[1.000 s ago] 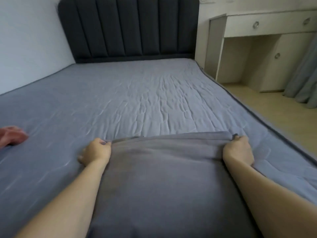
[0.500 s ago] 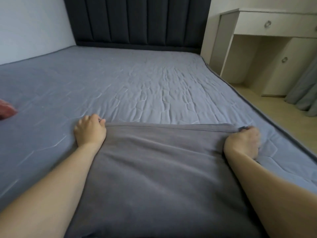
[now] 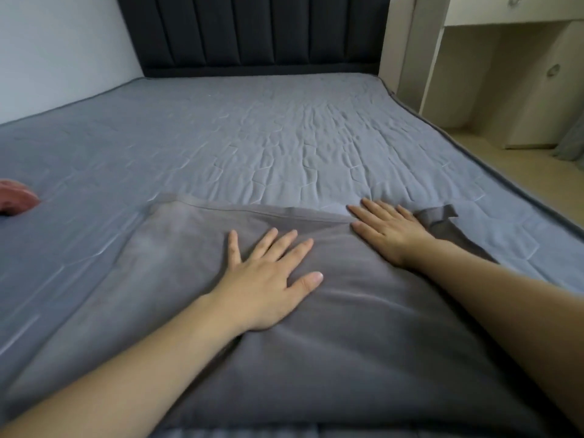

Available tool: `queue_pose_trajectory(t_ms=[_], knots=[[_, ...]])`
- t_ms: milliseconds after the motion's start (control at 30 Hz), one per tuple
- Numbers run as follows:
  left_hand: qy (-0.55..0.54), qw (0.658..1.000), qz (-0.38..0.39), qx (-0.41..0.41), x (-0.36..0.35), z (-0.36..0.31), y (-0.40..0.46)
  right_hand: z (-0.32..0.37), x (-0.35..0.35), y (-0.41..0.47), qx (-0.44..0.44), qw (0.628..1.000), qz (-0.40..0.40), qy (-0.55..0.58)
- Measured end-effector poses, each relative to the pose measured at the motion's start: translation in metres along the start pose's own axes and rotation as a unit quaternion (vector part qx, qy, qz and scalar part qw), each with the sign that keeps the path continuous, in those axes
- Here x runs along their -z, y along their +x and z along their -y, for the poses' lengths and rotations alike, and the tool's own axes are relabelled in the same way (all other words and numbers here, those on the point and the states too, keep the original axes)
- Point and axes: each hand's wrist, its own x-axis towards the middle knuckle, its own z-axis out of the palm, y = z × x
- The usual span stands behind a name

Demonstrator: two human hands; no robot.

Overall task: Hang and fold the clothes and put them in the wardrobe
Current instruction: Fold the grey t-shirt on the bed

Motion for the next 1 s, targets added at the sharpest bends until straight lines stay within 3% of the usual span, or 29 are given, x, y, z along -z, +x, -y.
queue_pose_trajectory(t_ms=[33,133,233,267,333,400,467,533,600,667,733,833,933,1000], knots=[[0.015,0.999,0.032,0.026,-0.003,0.013,-0.003,-0.004,0.001,0.001,0.004,1.0,0.007,-0.02],[0.031,0.987,0.035,0.153,0.01,0.08,-0.003,-0.016,0.009,0.001,-0.011,0.998,0.007,-0.055],[0.033,0.97,0.038,0.238,0.023,0.137,-0.019,-0.03,0.025,-0.001,-0.129,0.979,0.043,-0.15],[0.016,0.968,0.022,0.251,0.028,0.147,-0.026,-0.029,0.032,0.001,-0.171,0.964,0.05,-0.199],[-0.056,0.952,-0.059,0.294,0.04,0.16,-0.041,-0.013,0.044,0.008,-0.173,0.944,0.046,-0.276],[-0.224,0.899,-0.111,0.36,0.057,0.171,-0.062,0.024,0.057,0.029,-0.123,0.964,-0.022,-0.236],[-0.458,0.806,-0.008,0.374,0.074,0.173,-0.085,0.082,0.068,0.056,-0.093,0.994,-0.061,-0.014],[-0.601,0.7,0.138,0.36,0.077,0.171,-0.107,0.157,0.064,0.081,-0.052,0.986,0.01,0.16],[-0.663,0.639,0.202,0.332,0.071,0.167,-0.121,0.23,0.055,0.097,0.019,0.983,0.091,0.161],[-0.697,0.598,0.243,0.314,0.064,0.163,-0.128,0.277,0.05,0.105,0.026,0.983,0.134,0.123],[-0.697,0.587,0.271,0.311,0.06,0.162,-0.129,0.297,0.051,0.117,0.013,0.98,0.161,0.113],[-0.663,0.61,0.274,0.338,0.071,0.166,-0.123,0.302,0.064,0.13,-0.031,0.951,0.188,0.243],[-0.615,0.66,0.243,0.356,0.112,0.183,-0.111,0.312,0.099,0.134,-0.051,0.924,0.118,0.36],[-0.581,0.699,0.206,0.363,0.159,0.199,-0.105,0.325,0.142,0.136,-0.048,0.925,0.04,0.375]])
